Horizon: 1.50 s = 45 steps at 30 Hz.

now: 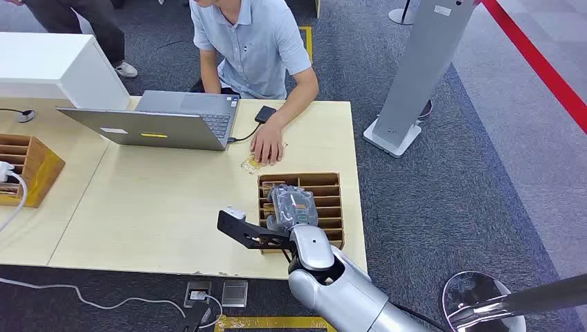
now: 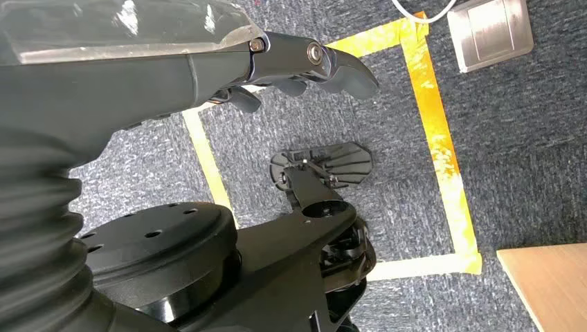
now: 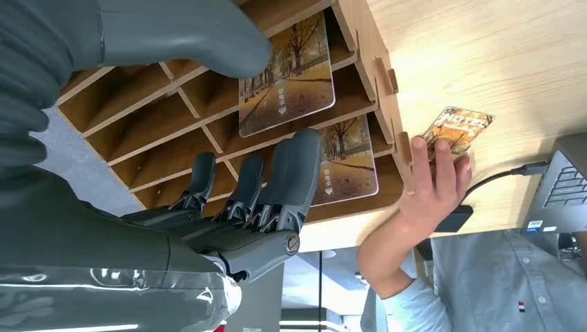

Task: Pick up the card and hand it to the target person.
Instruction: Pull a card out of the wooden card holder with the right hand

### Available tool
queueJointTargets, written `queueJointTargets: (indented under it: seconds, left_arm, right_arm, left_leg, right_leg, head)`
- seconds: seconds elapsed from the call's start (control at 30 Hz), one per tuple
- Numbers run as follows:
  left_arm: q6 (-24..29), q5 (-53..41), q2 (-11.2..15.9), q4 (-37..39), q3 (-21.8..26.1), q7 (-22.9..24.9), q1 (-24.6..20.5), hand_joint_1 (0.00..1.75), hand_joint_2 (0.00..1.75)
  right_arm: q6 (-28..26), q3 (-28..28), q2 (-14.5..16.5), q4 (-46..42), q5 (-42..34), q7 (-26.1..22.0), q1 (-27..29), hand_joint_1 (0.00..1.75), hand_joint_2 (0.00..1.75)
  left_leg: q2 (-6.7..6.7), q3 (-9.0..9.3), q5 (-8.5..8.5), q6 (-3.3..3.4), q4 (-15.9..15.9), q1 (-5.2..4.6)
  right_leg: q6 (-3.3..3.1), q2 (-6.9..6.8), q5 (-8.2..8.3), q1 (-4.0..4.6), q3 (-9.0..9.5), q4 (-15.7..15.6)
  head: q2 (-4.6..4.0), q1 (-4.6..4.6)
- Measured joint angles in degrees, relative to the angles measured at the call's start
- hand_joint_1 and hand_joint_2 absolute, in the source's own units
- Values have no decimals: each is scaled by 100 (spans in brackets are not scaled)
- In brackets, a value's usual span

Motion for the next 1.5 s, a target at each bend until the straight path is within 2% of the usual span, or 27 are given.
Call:
queueJointTargets:
  seconds: [0.2, 1.2, 1.33, 1.5]
  left_arm:
    - [-2, -15, 0, 0, 0, 0, 0, 0, 175]
    - [-54, -21, -2, 0, 0, 2, 1, 0, 175]
    - [-54, -24, -2, 0, 0, 4, 1, 0, 175]
    - [-52, -42, -2, 0, 1, 3, 1, 0, 175]
  right_arm:
    - [0, -17, -2, 9, 31, 17, 47, 82, 175]
    - [15, -46, 2, 138, 120, -49, 132, 85, 175]
    - [19, -51, 3, 170, 137, -80, 136, 95, 175]
    - [23, -87, 8, 202, 169, -125, 147, 135, 175]
  left_leg:
    - [0, 0, 0, 0, 0, 0]
    - [0, 0, 0, 0, 0, 0]
    - [0, 0, 0, 0, 0, 0]
    - [0, 0, 0, 0, 0, 0]
  right_leg:
    - [0, 0, 0, 0, 0, 0]
    - [0, 0, 0, 0, 0, 0]
    - [0, 0, 0, 0, 0, 0]
    - [0, 0, 0, 0, 0, 0]
  head:
    - [0, 0]
    - [0, 0]
    - [0, 0]
    - [1, 0]
